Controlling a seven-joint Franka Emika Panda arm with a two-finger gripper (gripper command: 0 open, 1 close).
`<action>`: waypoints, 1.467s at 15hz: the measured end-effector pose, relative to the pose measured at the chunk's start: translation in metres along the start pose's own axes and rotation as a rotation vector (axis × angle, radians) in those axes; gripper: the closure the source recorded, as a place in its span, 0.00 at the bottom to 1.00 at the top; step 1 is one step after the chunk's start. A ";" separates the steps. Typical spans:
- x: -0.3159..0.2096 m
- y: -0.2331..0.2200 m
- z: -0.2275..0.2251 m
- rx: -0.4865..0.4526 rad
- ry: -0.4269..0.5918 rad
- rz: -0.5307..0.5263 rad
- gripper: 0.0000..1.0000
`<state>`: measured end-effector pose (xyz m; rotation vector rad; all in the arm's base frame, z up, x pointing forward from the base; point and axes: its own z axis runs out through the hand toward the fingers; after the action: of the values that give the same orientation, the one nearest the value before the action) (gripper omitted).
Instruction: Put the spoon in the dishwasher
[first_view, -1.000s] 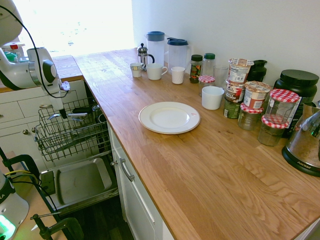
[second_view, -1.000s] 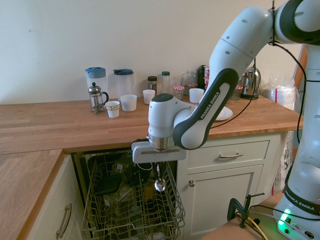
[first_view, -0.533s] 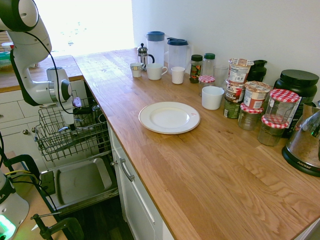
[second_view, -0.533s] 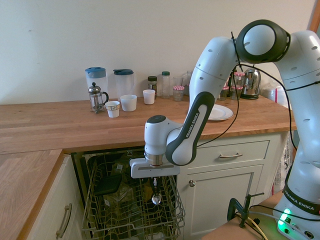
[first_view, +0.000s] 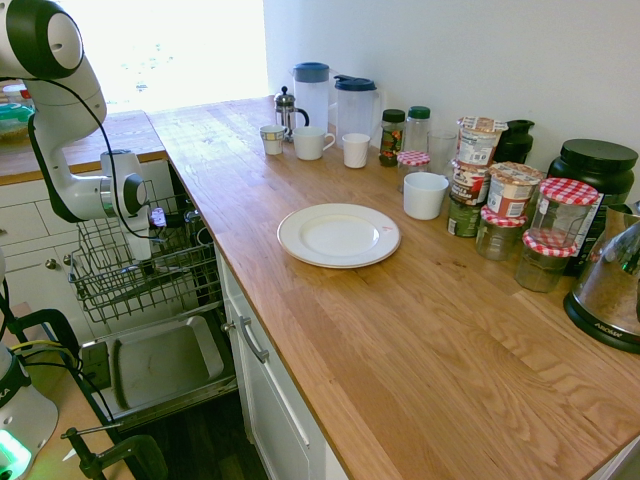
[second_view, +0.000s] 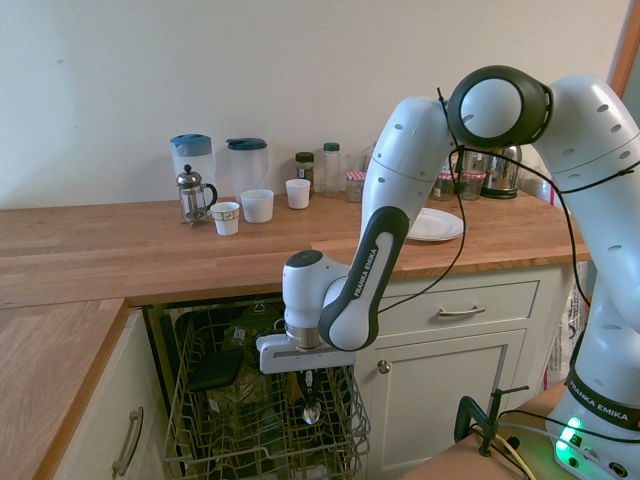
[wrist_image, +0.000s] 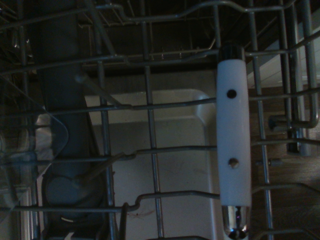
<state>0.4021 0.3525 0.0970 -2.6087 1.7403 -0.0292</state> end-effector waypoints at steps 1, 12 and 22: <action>-0.001 -0.001 0.000 -0.002 0.000 -0.002 0.00; -0.007 -0.001 0.001 0.003 0.010 -0.024 0.00; -0.032 0.042 -0.101 0.105 0.082 -0.024 0.00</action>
<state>0.3488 0.3667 0.1965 -2.5882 1.6816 -0.2238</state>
